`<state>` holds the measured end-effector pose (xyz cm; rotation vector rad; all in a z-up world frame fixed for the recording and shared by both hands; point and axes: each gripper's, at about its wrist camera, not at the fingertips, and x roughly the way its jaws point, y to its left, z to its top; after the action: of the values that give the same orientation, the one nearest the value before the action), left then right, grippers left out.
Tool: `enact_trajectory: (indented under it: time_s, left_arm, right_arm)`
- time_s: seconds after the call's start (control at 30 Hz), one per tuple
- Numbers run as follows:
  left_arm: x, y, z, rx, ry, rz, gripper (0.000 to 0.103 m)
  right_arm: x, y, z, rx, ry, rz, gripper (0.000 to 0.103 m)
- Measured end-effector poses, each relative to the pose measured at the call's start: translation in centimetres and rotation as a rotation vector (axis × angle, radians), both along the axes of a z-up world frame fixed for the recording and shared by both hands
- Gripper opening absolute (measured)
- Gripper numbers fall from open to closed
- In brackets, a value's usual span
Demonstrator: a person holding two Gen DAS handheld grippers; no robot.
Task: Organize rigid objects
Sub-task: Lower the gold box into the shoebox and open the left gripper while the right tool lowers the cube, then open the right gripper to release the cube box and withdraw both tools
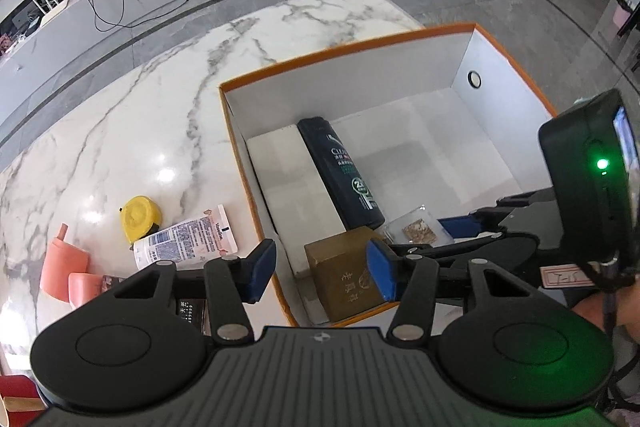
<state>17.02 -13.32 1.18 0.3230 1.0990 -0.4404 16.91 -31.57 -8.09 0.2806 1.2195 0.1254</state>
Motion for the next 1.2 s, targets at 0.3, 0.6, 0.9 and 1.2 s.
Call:
enact_trajectory:
  time_s: [0.3, 0.6, 0.9, 1.2]
  left_arm:
    - [0.1, 1.9, 1.1, -0.068, -0.019, 0.054, 0.062]
    - [0.1, 3.6, 1.3, -0.12, -0.011, 0.092, 0.062]
    - [0.5, 5.6, 1.3, -0.153, -0.012, 0.132, 0.062]
    - [0.4, 8.1, 1.7, -0.195, -0.026, 0.177, 0.062]
  right_arm:
    - [-0.1, 0.2, 0.6, -0.014, -0.014, -0.023, 0.05]
    - [0.0, 1.1, 0.5, 0.059, 0.006, -0.006, 0.049]
    - [0.0, 1.5, 1.6, 0.04, -0.013, -0.015, 0.051]
    - [-0.5, 2.5, 4.6, 0.01, -0.095, -0.005, 0.05]
